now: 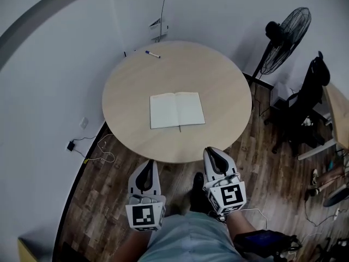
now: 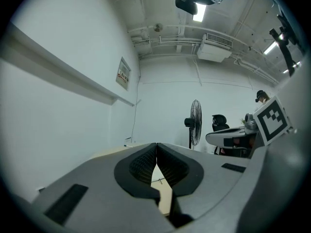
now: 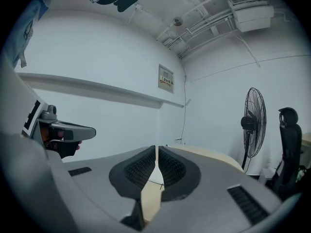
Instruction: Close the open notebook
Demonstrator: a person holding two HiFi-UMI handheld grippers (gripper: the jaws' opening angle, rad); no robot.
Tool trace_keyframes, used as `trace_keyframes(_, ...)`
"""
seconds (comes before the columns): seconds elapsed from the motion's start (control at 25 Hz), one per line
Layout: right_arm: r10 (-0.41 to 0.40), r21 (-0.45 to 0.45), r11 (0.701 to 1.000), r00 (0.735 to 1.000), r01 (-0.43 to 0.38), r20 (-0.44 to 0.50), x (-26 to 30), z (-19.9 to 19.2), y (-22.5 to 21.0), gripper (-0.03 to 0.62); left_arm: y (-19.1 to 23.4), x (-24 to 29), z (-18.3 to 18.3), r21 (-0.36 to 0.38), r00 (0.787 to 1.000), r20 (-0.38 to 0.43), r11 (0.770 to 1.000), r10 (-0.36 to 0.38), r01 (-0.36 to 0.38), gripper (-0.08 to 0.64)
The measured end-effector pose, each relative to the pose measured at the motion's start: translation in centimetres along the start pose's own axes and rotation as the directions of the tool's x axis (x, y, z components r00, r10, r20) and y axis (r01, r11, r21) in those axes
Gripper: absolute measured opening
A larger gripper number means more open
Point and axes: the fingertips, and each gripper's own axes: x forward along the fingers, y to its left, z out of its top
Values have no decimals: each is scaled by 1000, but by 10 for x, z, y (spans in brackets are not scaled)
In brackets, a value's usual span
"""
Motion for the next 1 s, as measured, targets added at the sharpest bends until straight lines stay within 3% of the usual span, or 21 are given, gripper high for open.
trace_keyframes(0.24,-3,71,997,1000,5,-28,20,-14,-50,49,-26,60,3,19,998,-54,999,-33,34,20)
trace_keyframes(0.52,42,184,983,998,-31,-52,83,-48,-130,49,-44,162,-16,78,987,-159,997,11,2,20)
trace_keyframes(0.76,136,214,968,991,-133,-1,141,-24,-185,49,-57,232,11,132,984,-156,989,87,-67,20)
trace_keyframes(1.0,211,212,953,977,-214,37,187,1,-197,49,-41,256,41,153,978,-112,976,174,-156,20)
